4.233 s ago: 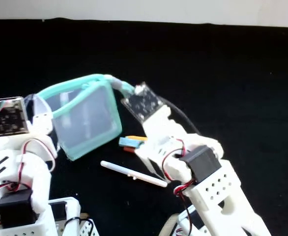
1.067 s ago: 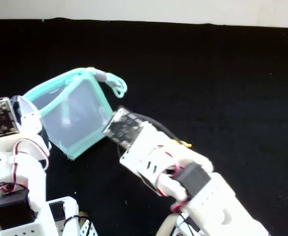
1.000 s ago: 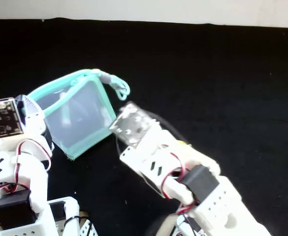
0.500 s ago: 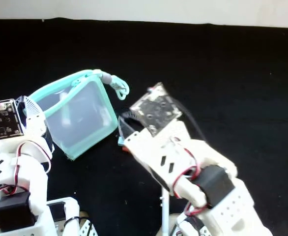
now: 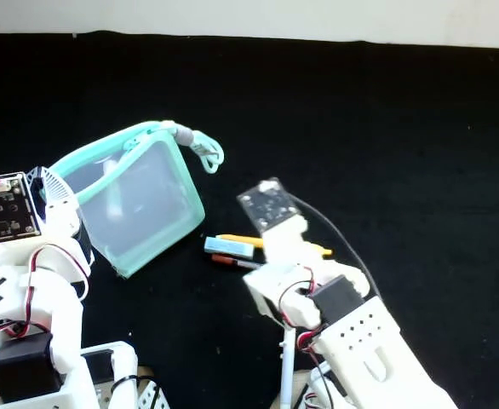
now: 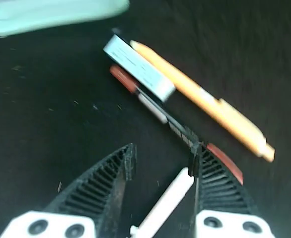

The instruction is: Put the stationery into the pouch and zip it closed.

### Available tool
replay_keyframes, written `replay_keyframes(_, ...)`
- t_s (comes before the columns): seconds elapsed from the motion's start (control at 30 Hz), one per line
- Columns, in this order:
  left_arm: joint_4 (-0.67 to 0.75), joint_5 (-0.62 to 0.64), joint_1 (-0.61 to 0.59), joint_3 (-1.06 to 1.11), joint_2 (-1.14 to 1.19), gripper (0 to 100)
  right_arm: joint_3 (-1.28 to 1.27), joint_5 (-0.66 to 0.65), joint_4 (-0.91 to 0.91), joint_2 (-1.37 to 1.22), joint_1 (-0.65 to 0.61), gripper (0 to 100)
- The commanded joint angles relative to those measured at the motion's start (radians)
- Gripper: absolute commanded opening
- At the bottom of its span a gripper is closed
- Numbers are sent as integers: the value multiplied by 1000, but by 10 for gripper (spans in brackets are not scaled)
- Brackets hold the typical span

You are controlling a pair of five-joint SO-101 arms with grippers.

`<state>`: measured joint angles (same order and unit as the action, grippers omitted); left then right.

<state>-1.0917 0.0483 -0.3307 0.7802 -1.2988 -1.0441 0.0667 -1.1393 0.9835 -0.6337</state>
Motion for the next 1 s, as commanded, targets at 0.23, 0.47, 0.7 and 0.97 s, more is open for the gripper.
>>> replay_keyframes(0.23, -28, 3, 10, 8, -1, 8, -153, 37, -16, -8, 22, 188)
replay_keyframes(0.47, -28, 3, 10, 8, -1, 8, -209, 37, -12, -7, 22, 188)
replay_keyframes(0.7, -28, 3, 10, 8, -1, 8, -223, 32, -10, -8, 22, 188)
replay_keyframes(0.97, -23, 3, 10, 35, -1, 8, -423, 37, 240, -8, 22, 188)
